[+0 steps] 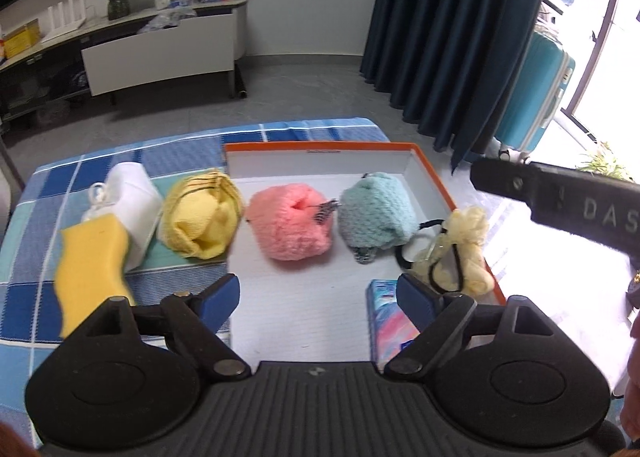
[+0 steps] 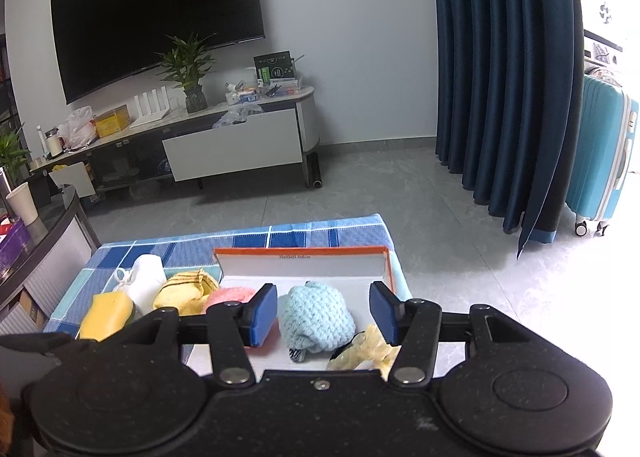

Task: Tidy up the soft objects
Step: 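Move left tool to yellow sponge and close on it while right tool moves toward yellow-orange cloth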

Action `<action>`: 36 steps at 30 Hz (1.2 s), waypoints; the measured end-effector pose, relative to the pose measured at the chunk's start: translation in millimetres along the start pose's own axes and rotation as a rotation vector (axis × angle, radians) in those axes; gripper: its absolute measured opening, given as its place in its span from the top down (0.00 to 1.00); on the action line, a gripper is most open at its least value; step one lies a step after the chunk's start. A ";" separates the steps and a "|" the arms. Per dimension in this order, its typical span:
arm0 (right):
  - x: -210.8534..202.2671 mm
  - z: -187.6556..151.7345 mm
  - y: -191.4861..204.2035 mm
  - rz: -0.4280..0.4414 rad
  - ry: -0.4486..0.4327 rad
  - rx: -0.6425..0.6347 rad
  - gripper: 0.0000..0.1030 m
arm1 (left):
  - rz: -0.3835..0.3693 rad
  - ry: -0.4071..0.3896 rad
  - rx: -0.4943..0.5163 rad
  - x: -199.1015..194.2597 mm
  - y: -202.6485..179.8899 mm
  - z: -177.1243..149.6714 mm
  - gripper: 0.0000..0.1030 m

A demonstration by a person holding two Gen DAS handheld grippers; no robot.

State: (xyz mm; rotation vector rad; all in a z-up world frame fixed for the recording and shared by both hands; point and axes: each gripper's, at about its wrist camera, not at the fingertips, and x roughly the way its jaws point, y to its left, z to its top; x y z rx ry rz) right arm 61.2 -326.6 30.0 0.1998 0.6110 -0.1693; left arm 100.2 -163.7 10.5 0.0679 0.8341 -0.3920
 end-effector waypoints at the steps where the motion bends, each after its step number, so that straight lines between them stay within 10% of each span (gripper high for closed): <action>1: -0.3 -1.3 2.2 -0.001 0.002 -0.002 0.38 | 0.012 -0.001 -0.005 -2.0 3.3 -0.4 0.12; 36: 17.8 -31.4 100.3 0.171 0.102 -0.109 0.35 | 0.174 -0.019 -0.197 -41.6 116.2 -30.9 0.09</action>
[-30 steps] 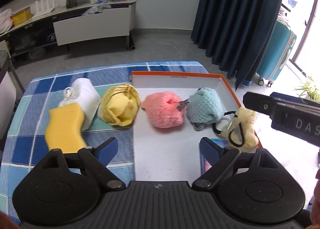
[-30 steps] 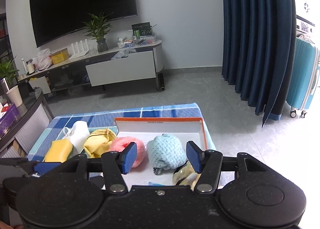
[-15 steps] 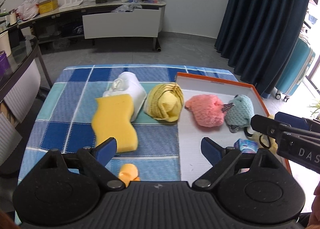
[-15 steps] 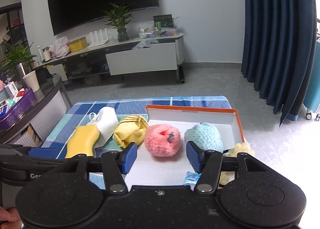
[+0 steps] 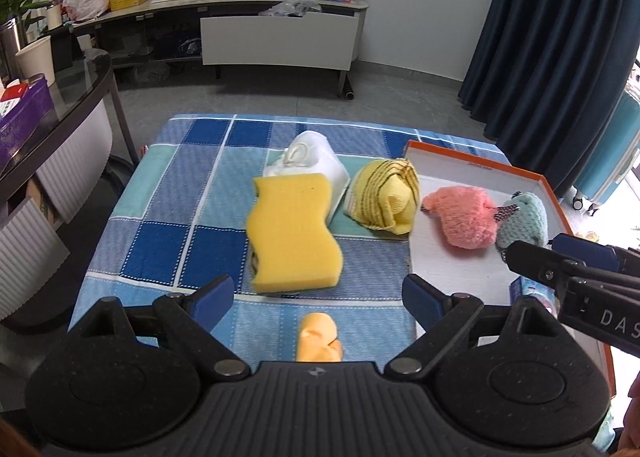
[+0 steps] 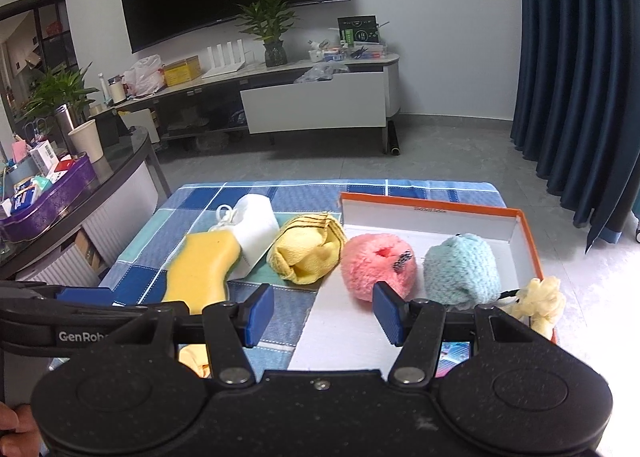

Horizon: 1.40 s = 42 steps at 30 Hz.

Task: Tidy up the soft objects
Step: 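Move left tool to yellow sponge and close on it while right tool moves toward yellow-orange cloth, then close right tool on the yellow-orange cloth and lift it while left holds sponge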

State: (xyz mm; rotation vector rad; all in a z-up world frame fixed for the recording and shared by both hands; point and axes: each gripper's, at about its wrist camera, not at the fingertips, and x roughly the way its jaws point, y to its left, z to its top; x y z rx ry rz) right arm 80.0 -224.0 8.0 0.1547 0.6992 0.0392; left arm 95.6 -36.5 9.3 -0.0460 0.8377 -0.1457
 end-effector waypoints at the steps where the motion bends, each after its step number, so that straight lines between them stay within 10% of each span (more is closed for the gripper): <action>1: 1.0 -0.7 1.8 0.005 0.002 0.001 0.35 | 0.002 0.000 -0.004 -0.2 2.4 0.2 0.09; 38: 25.9 -37.9 42.2 0.127 0.132 -0.038 0.35 | 0.067 0.090 -0.042 82.7 14.7 20.0 0.00; 42: 32.1 -42.5 53.3 0.155 0.158 -0.038 0.35 | 0.064 0.113 -0.031 102.0 12.7 23.6 0.11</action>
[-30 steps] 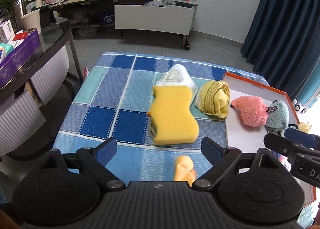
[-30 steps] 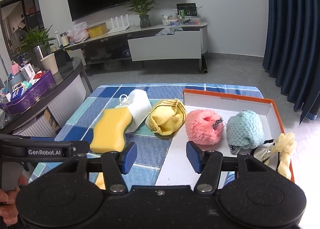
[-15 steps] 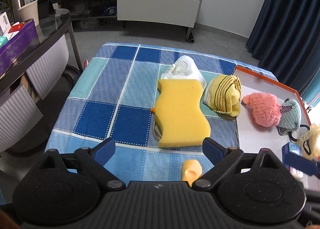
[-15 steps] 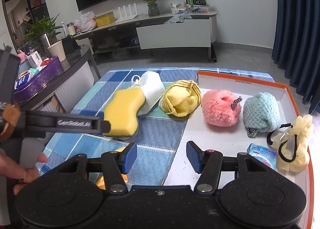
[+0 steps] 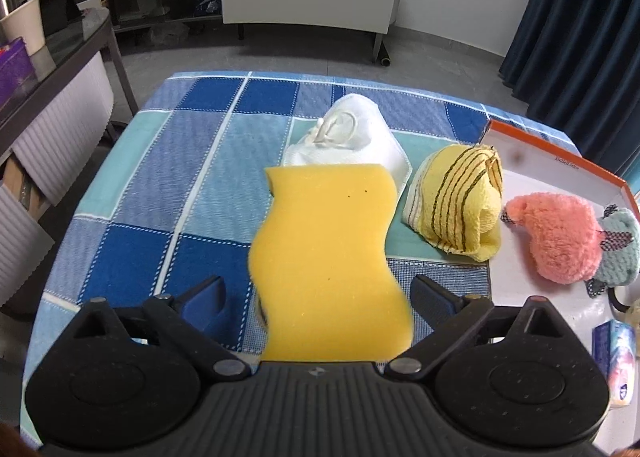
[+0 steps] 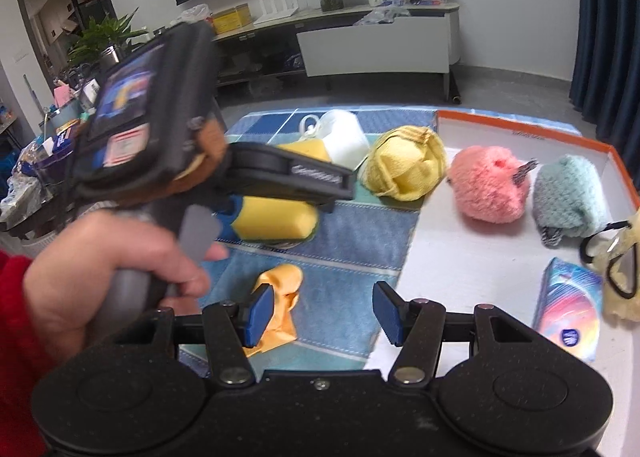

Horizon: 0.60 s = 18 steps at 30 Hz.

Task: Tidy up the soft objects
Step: 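Close right tool on the yellow-orange cloth and lift it while left holds sponge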

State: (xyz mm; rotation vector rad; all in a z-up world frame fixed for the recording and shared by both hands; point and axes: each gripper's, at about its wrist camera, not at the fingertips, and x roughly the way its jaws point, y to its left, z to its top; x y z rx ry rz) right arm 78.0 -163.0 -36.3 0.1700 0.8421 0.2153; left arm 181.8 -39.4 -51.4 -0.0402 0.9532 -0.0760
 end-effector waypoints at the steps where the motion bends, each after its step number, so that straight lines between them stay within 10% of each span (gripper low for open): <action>1: 2.4 -0.6 3.6 0.001 0.007 -0.008 0.35 | -0.010 0.006 0.006 2.7 1.2 0.4 0.18; 7: 14.6 -4.3 20.3 0.026 0.041 -0.040 0.35 | -0.064 -0.027 -0.003 -14.4 29.3 -4.8 0.29; 18: 58.4 -6.2 44.6 0.043 0.123 -0.089 0.41 | 0.066 -0.064 -0.045 -78.7 94.4 -52.1 0.29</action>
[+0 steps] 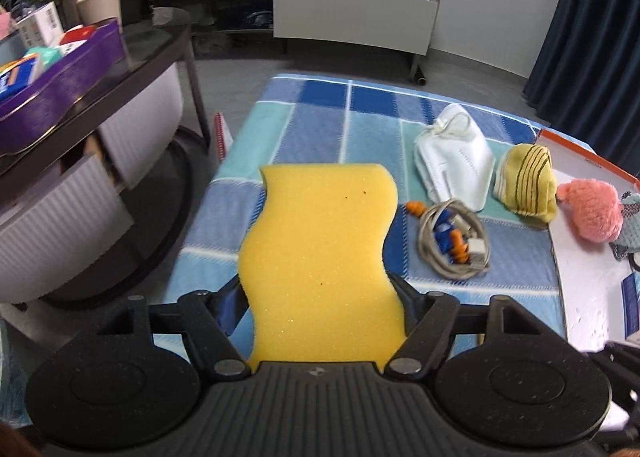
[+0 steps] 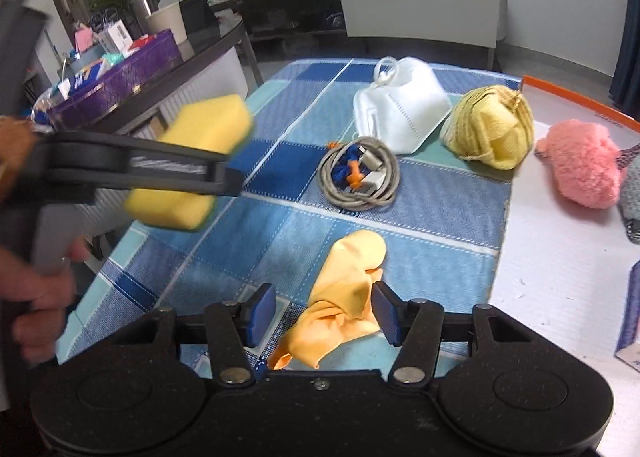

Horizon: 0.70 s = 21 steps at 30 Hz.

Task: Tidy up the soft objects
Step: 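Close right tool on the yellow-orange cloth and lift it while left holds sponge, then carry yellow sponge with left tool while right tool carries cloth toward the box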

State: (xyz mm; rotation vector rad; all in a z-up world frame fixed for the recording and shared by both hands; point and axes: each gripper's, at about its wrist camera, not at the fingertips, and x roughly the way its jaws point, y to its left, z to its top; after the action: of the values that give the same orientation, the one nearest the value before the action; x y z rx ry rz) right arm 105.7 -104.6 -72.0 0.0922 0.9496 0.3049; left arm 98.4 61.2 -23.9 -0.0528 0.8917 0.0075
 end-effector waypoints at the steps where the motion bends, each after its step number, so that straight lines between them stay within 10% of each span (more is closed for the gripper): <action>1: 3.6 -0.5 1.7 -0.011 0.011 -0.011 0.45 | 0.003 -0.003 -0.011 -3.9 3.3 -0.8 0.29; 6: 1.5 -5.1 4.8 -0.048 -0.005 -0.036 0.65 | -0.003 0.001 -0.045 -12.5 7.4 -12.3 0.29; 21: -58.3 -0.9 -8.1 -0.093 -0.165 0.011 0.66 | -0.090 -0.038 -0.029 -34.5 -21.2 -26.2 0.29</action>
State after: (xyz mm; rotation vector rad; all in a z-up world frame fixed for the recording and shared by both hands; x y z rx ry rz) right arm 75.1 -129.7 -28.4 0.0815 0.7895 0.2033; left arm 57.0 39.3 -12.6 -0.1197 0.8504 -0.0627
